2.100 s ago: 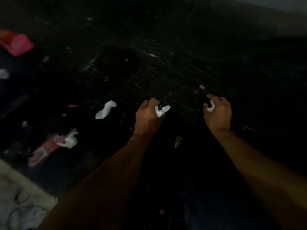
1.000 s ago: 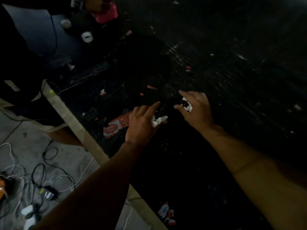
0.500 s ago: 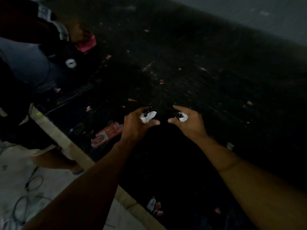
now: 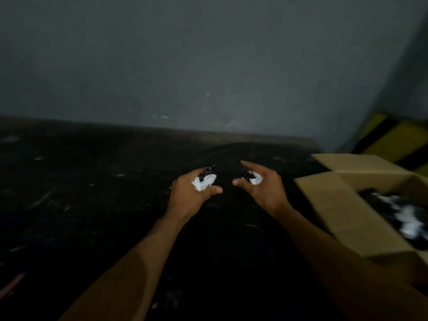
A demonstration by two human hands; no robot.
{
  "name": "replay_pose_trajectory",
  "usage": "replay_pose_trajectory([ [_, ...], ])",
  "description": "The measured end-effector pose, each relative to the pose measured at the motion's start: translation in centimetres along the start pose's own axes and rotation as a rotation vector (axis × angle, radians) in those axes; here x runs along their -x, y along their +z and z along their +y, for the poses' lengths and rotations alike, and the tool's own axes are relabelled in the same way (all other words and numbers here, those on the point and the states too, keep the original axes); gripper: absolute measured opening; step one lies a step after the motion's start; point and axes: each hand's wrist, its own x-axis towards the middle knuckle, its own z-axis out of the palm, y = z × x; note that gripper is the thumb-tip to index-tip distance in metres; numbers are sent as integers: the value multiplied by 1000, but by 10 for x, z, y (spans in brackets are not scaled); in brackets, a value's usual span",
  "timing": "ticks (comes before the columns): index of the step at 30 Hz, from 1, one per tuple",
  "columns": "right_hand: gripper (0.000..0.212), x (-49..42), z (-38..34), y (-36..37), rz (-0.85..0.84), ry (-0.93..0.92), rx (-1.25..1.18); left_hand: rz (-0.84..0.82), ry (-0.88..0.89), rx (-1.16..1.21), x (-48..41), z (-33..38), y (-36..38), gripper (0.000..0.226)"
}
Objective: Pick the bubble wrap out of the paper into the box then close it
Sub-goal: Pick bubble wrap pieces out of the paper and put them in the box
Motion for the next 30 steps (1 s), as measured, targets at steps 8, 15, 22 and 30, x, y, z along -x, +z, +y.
replay_pose_trajectory([
  [8,61,121,51,-243,320,51,157,-230,279,55,51,151,211,45],
  [15,59,174,97,-348,512,119,204,-309,392,68,74,223,325,40],
  [22,56,153,141,-401,559,141,256,-306,458,53,38,240,400,33],
  [30,50,80,191,-431,537,166,335,-226,367,44,-34,211,470,64],
])
